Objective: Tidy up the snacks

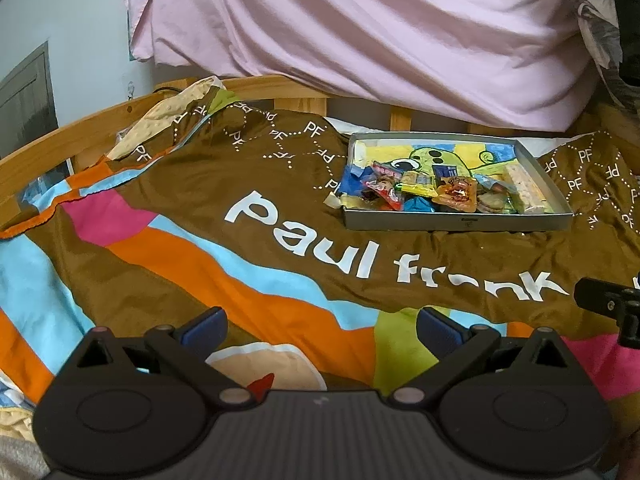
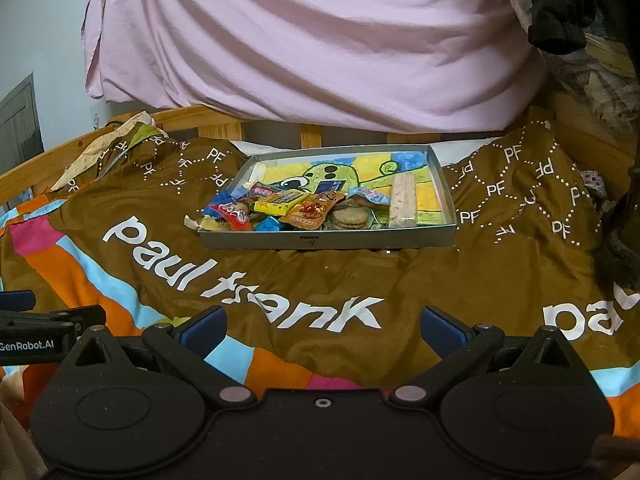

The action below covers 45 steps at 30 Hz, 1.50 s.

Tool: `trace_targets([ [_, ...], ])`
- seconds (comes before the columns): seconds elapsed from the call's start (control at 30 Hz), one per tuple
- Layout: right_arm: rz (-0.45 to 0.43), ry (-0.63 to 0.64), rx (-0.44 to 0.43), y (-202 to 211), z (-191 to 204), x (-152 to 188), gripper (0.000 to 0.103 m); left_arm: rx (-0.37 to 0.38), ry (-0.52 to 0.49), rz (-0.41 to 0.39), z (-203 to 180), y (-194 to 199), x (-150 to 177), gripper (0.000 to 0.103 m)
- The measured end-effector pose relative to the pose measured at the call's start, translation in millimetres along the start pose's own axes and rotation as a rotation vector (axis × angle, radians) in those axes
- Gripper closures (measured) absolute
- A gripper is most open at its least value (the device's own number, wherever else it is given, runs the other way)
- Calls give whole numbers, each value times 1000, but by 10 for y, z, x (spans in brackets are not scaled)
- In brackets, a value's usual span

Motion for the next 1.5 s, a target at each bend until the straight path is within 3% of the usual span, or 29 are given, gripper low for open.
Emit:
trace_targets([
  [1.5,3,-1,-1,-9,4,7,1,15,-9,9,-6,-16,16,0],
])
Point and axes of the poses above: each gripper's, at about its wrist camera, not at the fingertips, and y roughly against the way its jaws point, z to its left, x to its underside, the point moved 6 cm from there along -y, roughly the way its jaws point, and after that the axes turned 8 degrees about y, right-handed, at the moved point
